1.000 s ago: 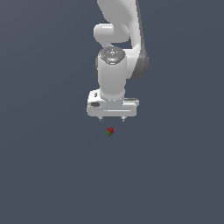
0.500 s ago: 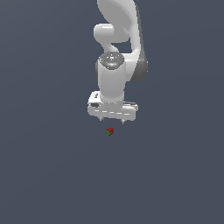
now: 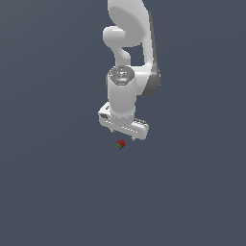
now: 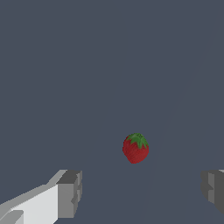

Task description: Pick up the object and move it to a goal position.

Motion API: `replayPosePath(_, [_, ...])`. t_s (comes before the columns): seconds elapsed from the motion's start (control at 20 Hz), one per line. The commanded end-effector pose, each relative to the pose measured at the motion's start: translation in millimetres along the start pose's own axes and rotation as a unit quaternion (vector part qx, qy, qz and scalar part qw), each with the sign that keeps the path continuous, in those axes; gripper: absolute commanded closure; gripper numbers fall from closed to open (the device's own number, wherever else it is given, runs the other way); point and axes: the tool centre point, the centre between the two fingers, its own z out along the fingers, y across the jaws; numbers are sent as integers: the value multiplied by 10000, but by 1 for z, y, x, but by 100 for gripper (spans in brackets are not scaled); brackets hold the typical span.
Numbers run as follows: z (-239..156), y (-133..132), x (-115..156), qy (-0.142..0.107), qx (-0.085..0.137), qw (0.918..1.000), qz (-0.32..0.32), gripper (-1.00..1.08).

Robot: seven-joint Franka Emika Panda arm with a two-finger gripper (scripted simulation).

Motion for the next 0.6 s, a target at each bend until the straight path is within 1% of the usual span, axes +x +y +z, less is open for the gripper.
replayPosePath(0.0, [7, 1, -1, -11, 3, 9993, 375, -92])
replayPosePath(0.25, [20, 3, -3, -28, 0, 9938, 1107, -92])
replayPosePath(0.4, [28, 5, -5, -34, -5, 9880, 1545, -92])
replayPosePath(0.55, [36, 7, -6, -37, -14, 9802, 1980, -92])
